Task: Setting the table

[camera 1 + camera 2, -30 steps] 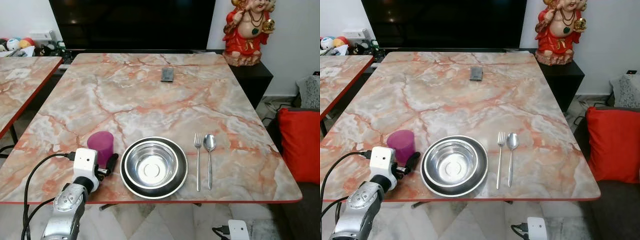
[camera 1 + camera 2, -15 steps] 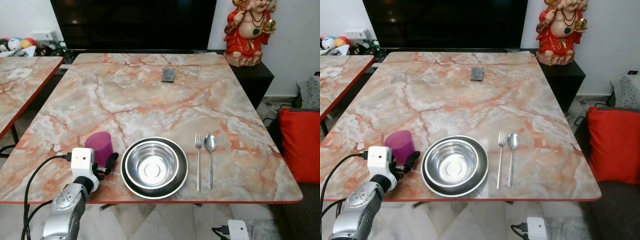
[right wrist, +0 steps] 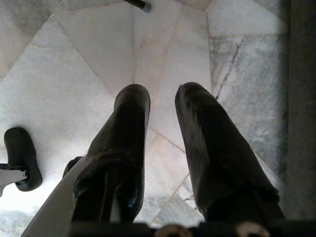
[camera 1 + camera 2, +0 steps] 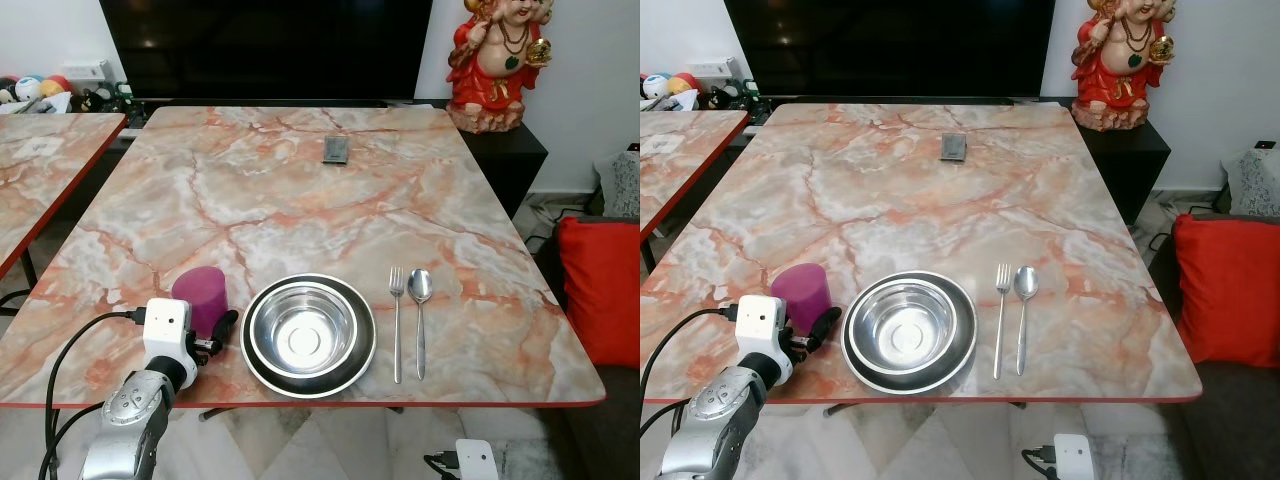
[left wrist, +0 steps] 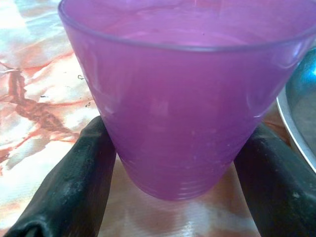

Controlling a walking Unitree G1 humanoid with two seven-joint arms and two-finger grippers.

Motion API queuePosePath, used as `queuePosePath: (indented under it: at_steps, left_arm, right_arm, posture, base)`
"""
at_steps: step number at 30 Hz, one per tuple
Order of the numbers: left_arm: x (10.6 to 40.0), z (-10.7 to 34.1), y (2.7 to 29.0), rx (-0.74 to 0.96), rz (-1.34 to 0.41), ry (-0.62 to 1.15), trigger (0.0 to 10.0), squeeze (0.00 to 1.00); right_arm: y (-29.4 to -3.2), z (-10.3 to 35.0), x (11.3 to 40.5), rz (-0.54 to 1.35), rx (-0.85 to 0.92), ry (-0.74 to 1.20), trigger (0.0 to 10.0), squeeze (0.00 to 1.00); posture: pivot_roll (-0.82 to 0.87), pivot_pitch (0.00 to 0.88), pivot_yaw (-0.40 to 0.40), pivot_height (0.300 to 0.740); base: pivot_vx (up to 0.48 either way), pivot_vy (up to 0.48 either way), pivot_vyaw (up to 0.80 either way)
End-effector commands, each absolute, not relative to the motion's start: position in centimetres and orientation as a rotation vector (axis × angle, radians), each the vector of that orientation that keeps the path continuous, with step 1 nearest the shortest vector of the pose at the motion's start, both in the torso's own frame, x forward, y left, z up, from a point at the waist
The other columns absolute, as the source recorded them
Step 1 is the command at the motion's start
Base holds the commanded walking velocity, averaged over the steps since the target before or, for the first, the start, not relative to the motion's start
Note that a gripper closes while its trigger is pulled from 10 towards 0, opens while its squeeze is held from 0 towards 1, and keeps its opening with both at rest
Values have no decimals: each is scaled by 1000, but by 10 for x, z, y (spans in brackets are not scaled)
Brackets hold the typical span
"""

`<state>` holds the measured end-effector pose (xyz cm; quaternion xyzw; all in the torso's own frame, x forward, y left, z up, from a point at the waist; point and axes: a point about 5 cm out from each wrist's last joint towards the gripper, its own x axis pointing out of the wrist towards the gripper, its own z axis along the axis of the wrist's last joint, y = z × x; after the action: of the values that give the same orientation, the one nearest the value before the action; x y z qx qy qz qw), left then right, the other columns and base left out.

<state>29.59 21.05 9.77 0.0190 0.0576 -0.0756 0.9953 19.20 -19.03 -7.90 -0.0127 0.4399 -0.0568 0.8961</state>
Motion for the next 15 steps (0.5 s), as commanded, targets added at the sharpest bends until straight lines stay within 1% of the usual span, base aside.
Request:
queuePosePath:
  at_steps: [1, 2, 3, 4, 5, 6, 7, 15]
  left_arm:
    - [287, 76, 210, 38, -160, 230, 10000, 165]
    - [287, 76, 210, 39, -160, 230, 10000, 165]
    - [287, 76, 210, 39, -160, 231, 10000, 196]
    - [287, 76, 210, 39, -161, 231, 10000, 251]
    - [287, 76, 210, 39, -161, 232, 10000, 498]
    - [286, 76, 210, 40, -161, 232, 10000, 498]
    - [286, 76, 210, 42, -161, 233, 10000, 600]
    - [286, 76, 210, 48, -159, 231, 10000, 608]
  right_arm:
    - [-190, -79, 192, -119, -27, 921, 10000, 0]
    - [-190, -79, 192, -119, -27, 921, 10000, 0]
    - [-190, -79, 192, -119, -27, 921, 10000, 0]
    - [-190, -79, 192, -118, -28, 921, 10000, 0]
    - [-190, -79, 192, -118, -28, 921, 10000, 0]
    - [-190, -79, 192, -118, -27, 921, 10000, 0]
    - [-190, -79, 192, -118, -28, 921, 10000, 0]
    - [-190, -79, 192, -118, -27, 920, 10000, 0]
  posture:
    - [-26, 97, -5, 740]
    - [-25, 98, -6, 740]
    - [-25, 98, -6, 740]
    - [-25, 98, -6, 740]
    - [-25, 98, -6, 740]
    - [-25, 98, -6, 740]
    - [-25, 98, -6, 740]
    - [-23, 101, -6, 740]
  base:
    - [0, 0, 0]
    - [0, 0, 0]
    - [0, 0, 0]
    - [0, 0, 0]
    - [0, 0, 0]
    - [0, 0, 0]
    - [0, 0, 0]
    - [0, 0, 0]
